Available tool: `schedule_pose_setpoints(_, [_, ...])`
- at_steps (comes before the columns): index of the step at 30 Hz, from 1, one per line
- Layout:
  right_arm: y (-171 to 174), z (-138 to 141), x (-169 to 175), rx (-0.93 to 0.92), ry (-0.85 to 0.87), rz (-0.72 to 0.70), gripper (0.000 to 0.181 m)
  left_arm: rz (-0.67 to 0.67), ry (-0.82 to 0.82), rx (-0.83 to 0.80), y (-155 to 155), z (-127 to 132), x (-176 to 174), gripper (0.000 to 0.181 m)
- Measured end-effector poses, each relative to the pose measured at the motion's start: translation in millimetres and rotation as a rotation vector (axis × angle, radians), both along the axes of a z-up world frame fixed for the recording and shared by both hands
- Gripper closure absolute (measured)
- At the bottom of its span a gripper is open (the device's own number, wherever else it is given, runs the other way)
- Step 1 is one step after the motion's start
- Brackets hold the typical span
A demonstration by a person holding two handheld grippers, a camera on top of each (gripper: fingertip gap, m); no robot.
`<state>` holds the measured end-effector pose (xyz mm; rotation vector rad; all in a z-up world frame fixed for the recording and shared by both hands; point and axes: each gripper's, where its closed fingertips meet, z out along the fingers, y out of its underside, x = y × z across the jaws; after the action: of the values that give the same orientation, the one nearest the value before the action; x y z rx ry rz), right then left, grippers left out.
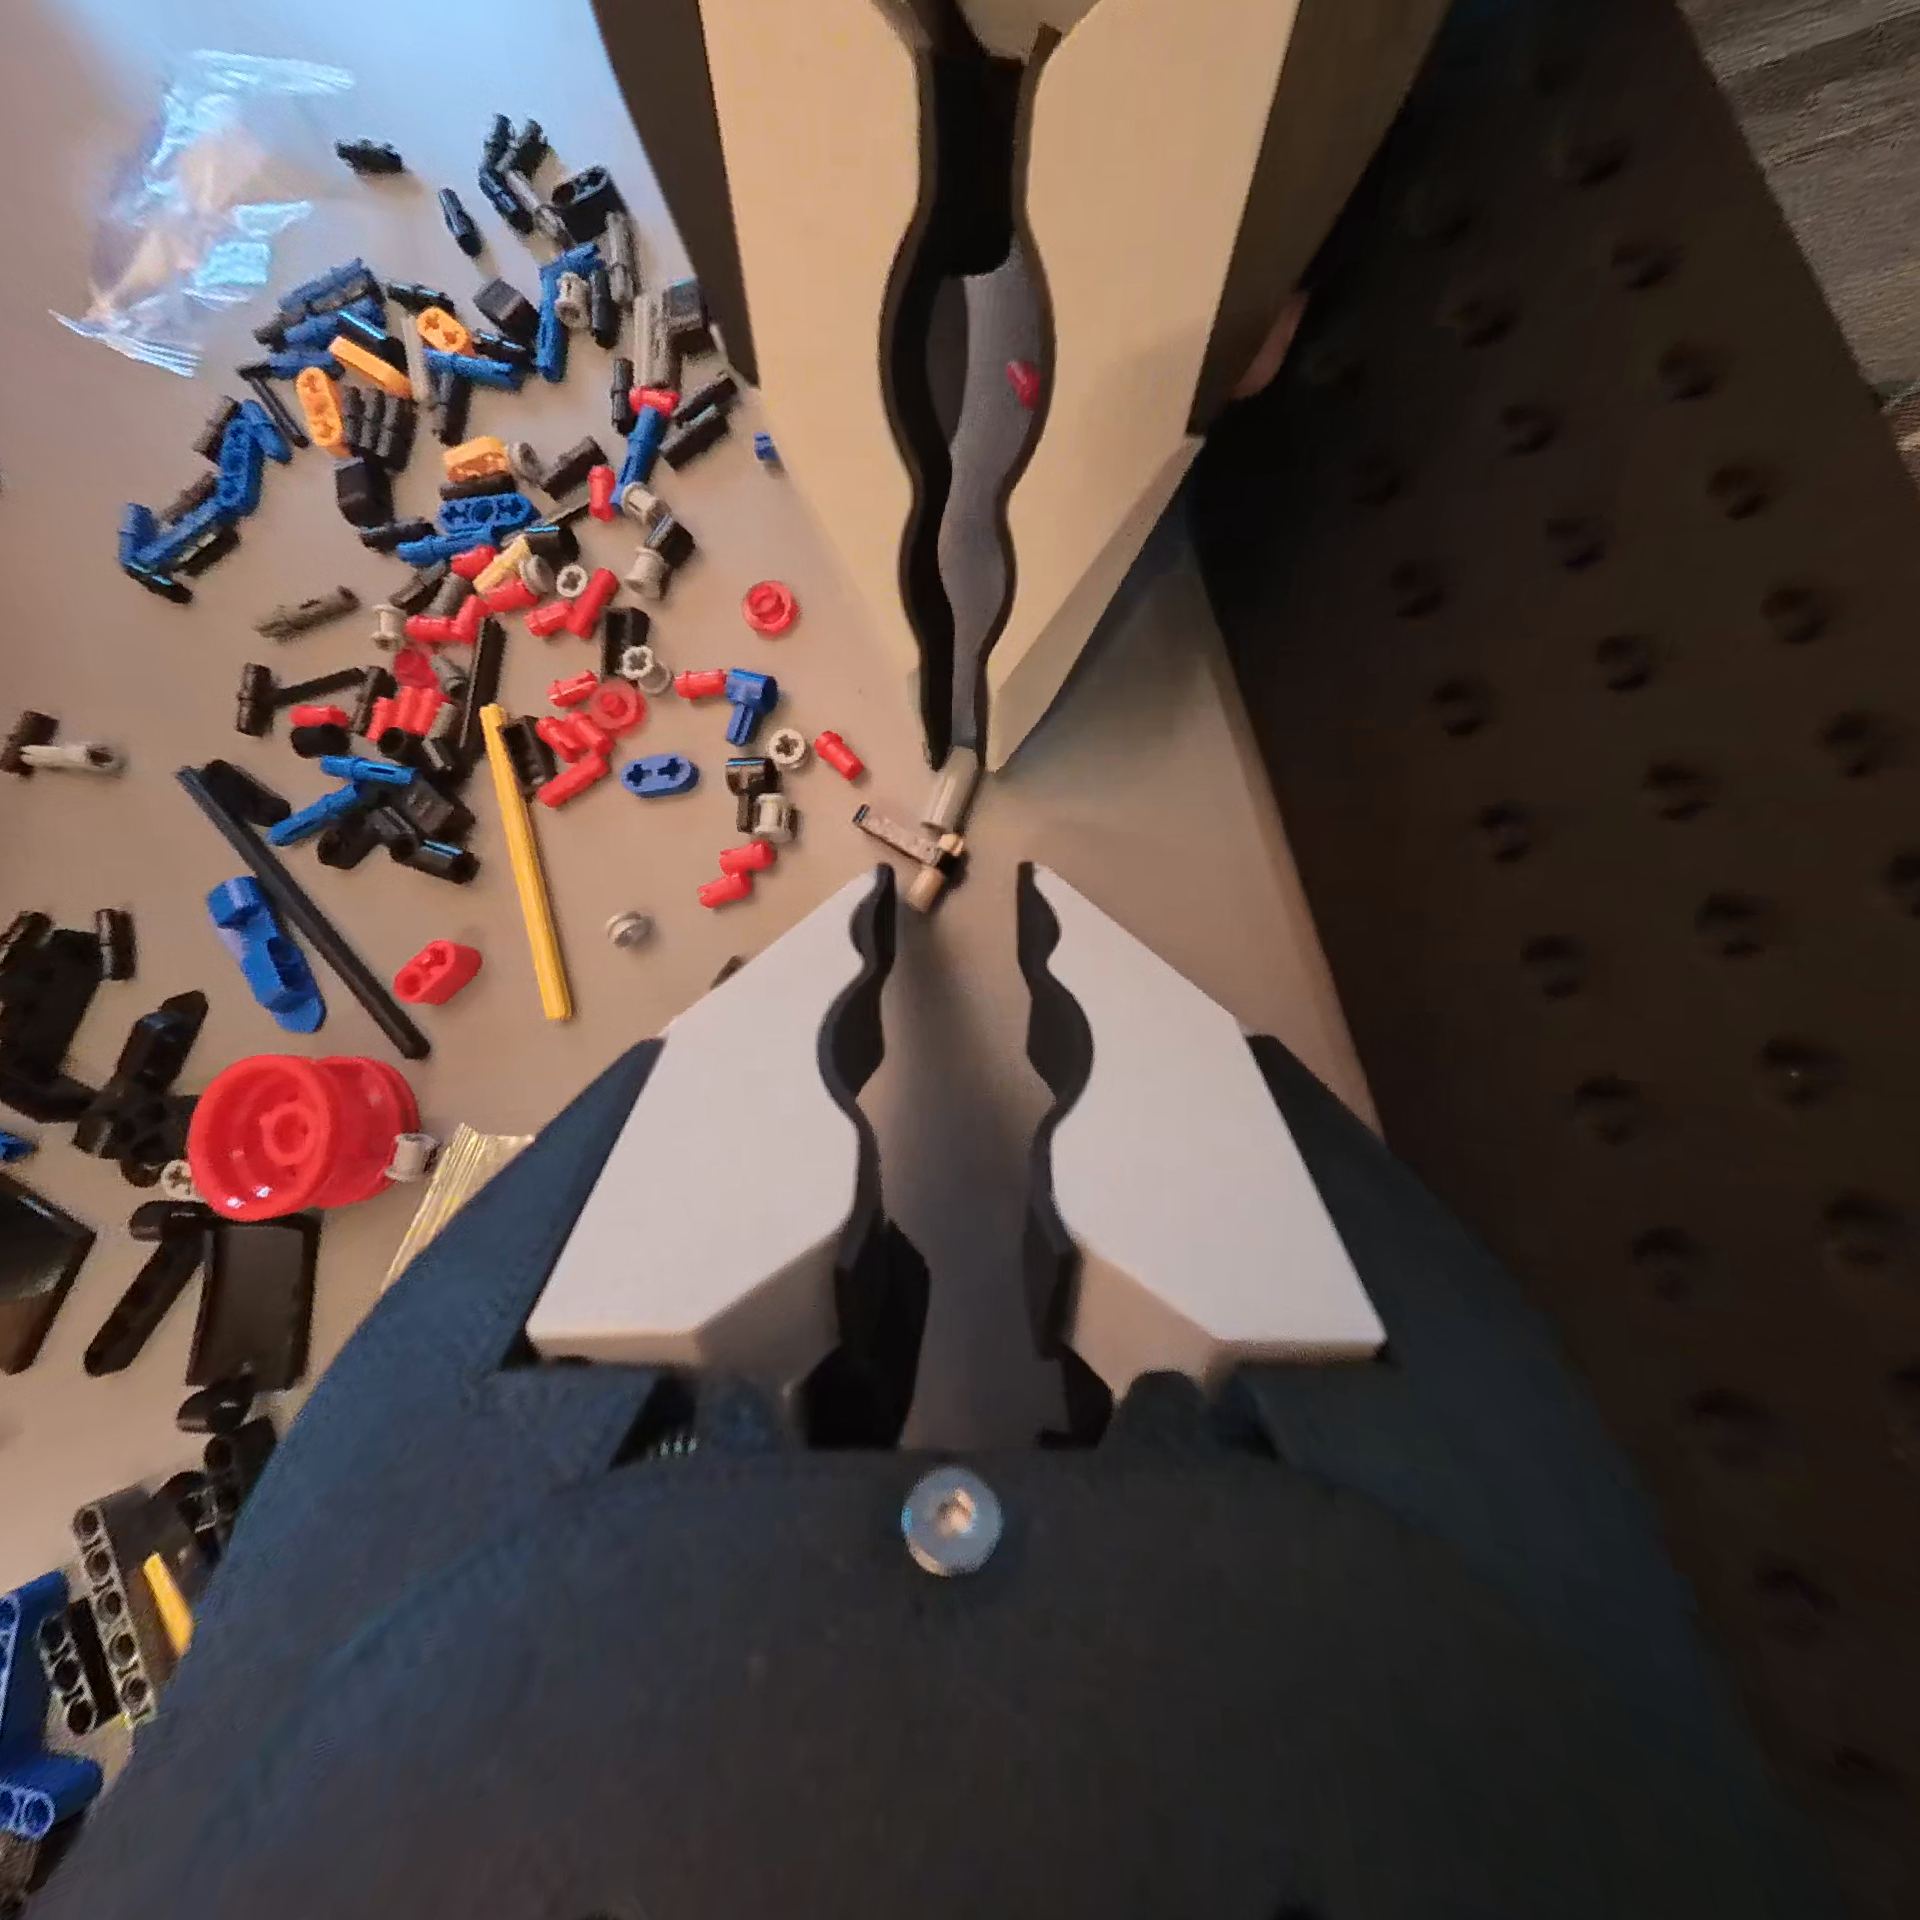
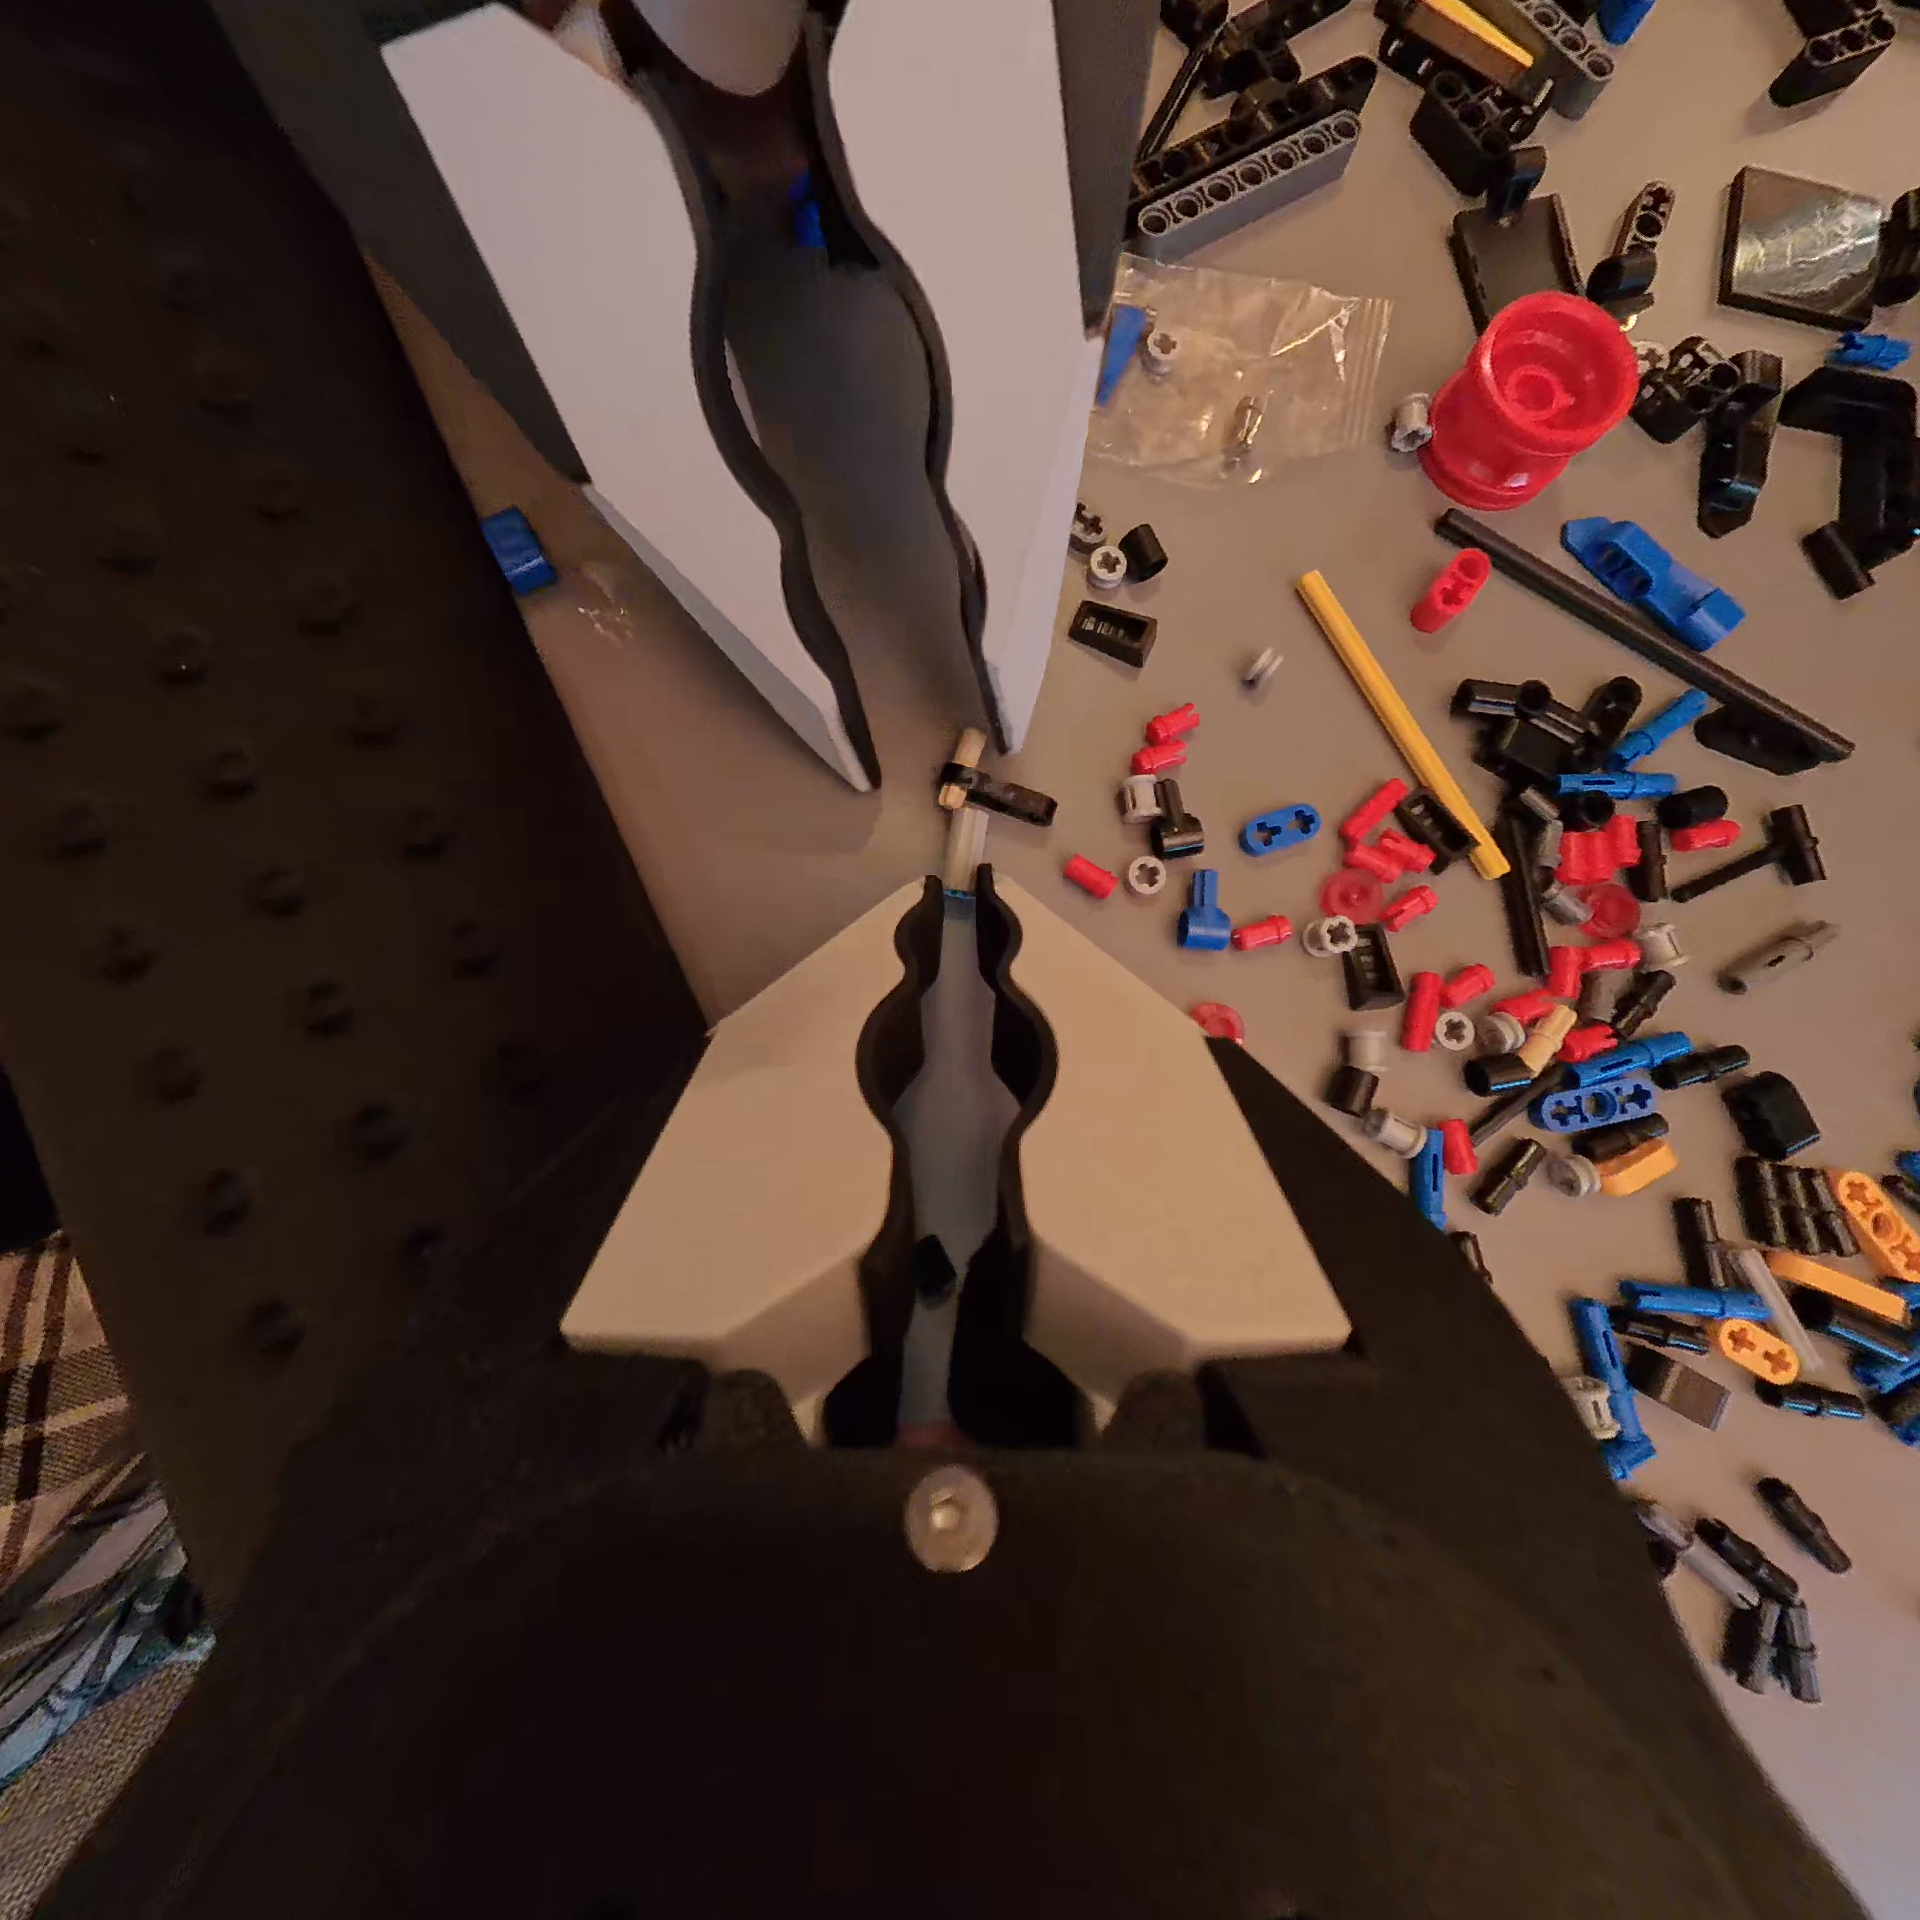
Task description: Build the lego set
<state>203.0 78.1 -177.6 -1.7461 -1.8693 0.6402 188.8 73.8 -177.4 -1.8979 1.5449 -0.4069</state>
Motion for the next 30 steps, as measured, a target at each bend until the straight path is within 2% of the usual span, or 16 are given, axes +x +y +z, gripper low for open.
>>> schedule_pose_setpoints(5, [-1.5,0.6,-0.2,-0.006,0.006,0.012,0.176,-0.036,0.023,-0.042,0.6,-2.1,-3.6,0.178])
schedule_pose_setpoints(25, [2.9,0.3,-0.2,0.029,0.018,0.063,0.176,-0.092,0.049,0.067,3.1,-1.6,-1.2,0.179])
schedule_pose_setpoints(30, [5.7,0.9,-0.6,0.147,-0.022,0.131,0.176,-0.114,0.100,0.087,4.7,-1.1,0.1,0.179])
